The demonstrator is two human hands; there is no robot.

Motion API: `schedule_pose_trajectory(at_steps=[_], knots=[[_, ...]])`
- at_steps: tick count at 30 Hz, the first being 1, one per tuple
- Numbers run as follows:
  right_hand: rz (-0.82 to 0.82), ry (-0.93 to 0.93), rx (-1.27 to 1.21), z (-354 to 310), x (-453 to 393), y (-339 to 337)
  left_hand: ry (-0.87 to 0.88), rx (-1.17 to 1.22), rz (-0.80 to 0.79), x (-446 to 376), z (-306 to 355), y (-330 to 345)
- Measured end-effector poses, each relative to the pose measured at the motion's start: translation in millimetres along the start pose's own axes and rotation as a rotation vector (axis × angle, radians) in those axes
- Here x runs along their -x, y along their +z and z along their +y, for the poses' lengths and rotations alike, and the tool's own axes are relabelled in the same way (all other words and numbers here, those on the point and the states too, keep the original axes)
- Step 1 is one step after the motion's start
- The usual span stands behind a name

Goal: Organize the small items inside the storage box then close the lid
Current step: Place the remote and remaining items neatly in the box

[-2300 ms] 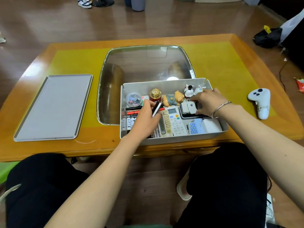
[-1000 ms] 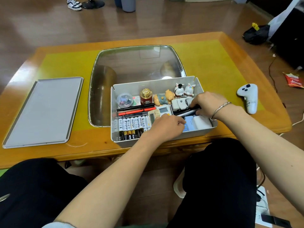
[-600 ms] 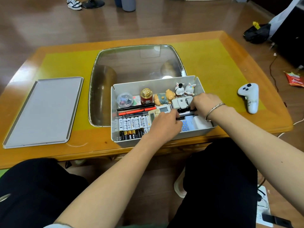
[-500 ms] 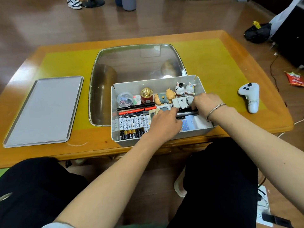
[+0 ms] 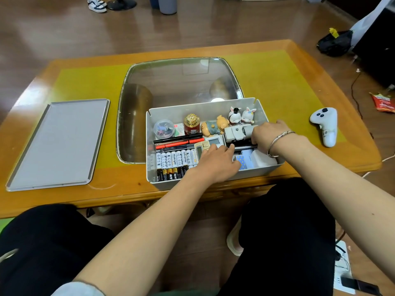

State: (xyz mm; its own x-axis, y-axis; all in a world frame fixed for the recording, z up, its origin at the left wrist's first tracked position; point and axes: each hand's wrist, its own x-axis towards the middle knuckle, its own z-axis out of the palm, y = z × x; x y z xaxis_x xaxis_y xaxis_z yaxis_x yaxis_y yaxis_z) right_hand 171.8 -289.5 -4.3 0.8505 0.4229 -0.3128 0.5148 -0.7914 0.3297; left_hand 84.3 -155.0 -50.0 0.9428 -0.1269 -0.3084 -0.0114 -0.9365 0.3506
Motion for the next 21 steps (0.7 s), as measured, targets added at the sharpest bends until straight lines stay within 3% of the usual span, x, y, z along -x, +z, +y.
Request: schedule_pose_trajectory(at_steps=[5,13,21], knots=[[0.17,0.027,0.012,2.5,4.5,15.2,0.02,0.006,0.132,2.0,1.0,4.3],[0.381,0.037,-0.137,6.6,-7.4,11.3,0.041,0.028,0.114,0.1,-0.1,3.7],[0.268,0.003,-0.048,-4.7,-25.8,12.9,-0.002,0.071,0.065,-2.4,-0.2,3.9]])
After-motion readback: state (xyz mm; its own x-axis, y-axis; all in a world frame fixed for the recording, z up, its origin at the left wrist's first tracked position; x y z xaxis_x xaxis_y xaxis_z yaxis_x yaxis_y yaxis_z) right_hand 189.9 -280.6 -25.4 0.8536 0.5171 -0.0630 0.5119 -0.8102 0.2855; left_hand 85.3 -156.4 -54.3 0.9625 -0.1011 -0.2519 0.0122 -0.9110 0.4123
